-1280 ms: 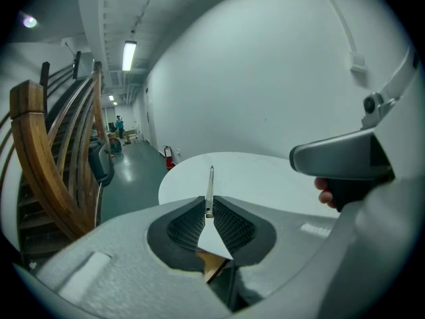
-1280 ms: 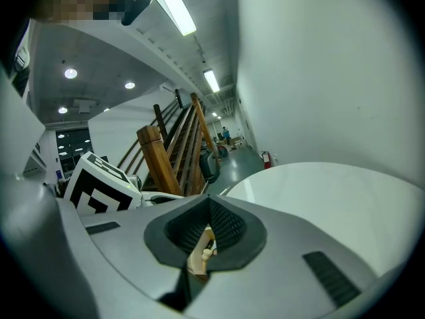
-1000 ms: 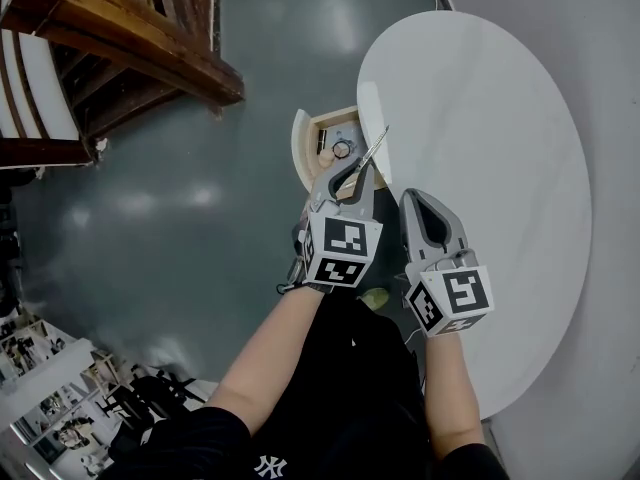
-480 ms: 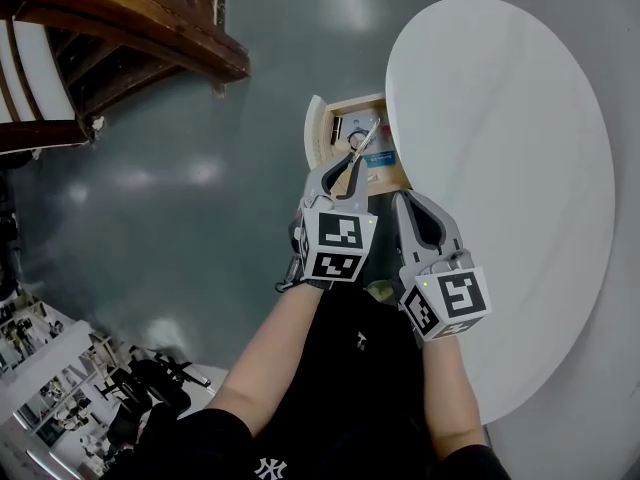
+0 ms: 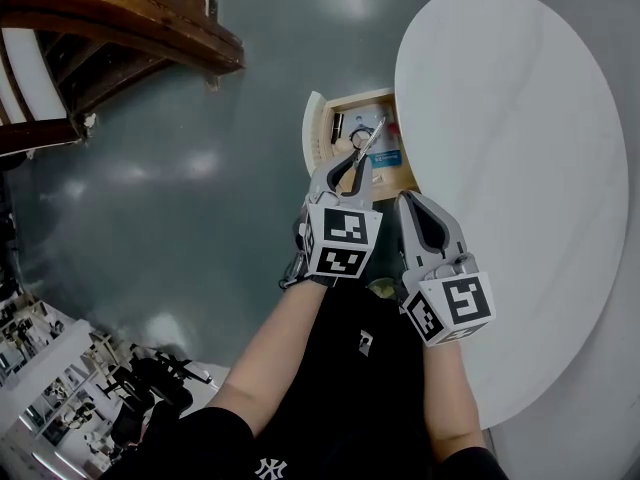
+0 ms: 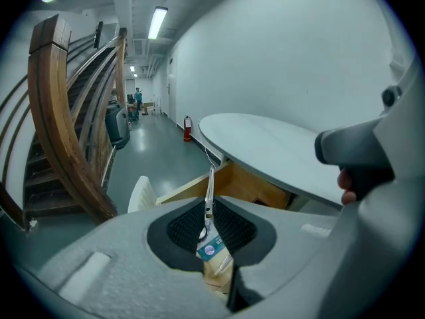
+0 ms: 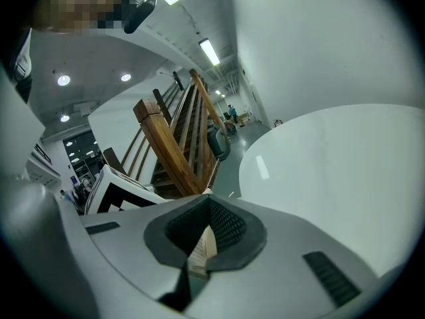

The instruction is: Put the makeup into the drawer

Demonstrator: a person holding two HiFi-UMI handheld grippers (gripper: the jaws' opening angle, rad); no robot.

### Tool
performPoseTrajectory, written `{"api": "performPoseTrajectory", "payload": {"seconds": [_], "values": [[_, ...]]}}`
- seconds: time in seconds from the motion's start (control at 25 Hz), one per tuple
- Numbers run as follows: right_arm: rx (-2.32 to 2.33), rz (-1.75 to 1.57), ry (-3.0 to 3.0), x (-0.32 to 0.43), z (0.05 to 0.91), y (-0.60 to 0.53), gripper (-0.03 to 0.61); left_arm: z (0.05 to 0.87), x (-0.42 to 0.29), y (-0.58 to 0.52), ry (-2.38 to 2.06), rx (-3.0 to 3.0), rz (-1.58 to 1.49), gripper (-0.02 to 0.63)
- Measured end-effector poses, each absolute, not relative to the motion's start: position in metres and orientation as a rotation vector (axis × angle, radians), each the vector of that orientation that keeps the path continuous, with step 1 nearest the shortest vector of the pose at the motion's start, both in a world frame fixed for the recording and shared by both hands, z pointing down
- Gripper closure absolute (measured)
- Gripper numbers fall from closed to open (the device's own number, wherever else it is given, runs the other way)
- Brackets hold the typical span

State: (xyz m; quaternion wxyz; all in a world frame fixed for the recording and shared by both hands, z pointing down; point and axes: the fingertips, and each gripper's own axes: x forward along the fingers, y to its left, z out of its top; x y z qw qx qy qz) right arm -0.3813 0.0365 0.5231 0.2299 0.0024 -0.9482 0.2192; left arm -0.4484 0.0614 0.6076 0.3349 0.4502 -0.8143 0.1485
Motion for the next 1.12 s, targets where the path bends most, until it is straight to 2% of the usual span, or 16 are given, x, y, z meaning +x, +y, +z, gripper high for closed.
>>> {"api": "performPoseTrajectory", "payload": {"seconds": [0.4,1.12], "values": [[0.024,0.626,-2.607,-0.384,0.541,0.029,0.563,0.643,-0.447,0.046,-2.057,1.200,0.408,0.566],[0.018,0.637,-2.595,-0.386,0.538,0.020,0.563,0.642,-0.447,0.039,-2.044,1.207,0.408,0.566]]}}
